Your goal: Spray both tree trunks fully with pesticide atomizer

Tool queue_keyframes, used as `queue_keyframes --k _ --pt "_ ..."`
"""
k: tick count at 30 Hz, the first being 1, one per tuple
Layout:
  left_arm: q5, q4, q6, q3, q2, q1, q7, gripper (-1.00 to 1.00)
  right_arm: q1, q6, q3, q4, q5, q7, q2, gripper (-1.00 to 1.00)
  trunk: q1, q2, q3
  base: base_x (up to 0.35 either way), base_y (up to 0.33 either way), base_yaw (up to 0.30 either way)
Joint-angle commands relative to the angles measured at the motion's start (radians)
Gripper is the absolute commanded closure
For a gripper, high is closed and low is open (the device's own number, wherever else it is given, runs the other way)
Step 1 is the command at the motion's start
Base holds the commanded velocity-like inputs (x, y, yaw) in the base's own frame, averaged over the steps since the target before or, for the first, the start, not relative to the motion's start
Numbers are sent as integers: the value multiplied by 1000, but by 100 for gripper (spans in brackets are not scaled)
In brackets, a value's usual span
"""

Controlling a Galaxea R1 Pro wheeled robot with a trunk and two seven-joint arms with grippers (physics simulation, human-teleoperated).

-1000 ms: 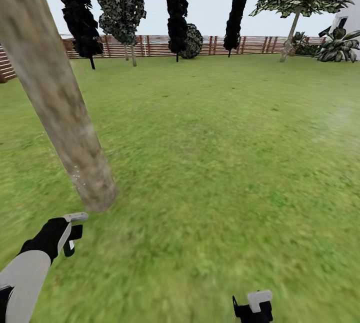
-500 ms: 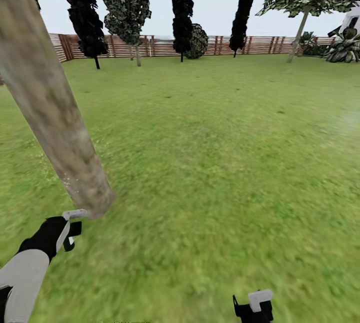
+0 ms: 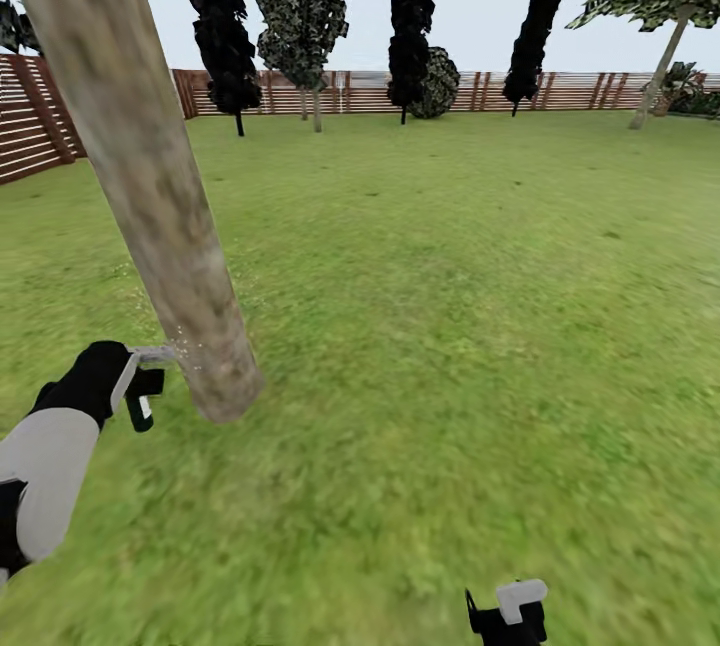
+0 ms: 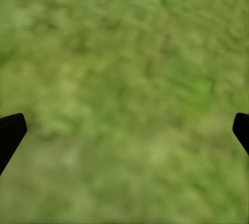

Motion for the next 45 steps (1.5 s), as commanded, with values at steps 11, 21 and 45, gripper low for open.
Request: queue_keyframes --k 11,21,45 --pt "-10 -36 143 -104 67 -134 -163 100 -1 -1 3 2 10 -10 -8 -100 0 0 -1 0 0 5" --pt "-1 -119 190 -223 70 -136 -164 100 0 -1 4 2 10 -10 -8 -100 0 0 -1 108 -76 0" --pt "-7 -123 190 -220 81 -149 -163 100 0 -1 4 -1 10 -10 -6 -100 0 0 -1 7 -274 105"
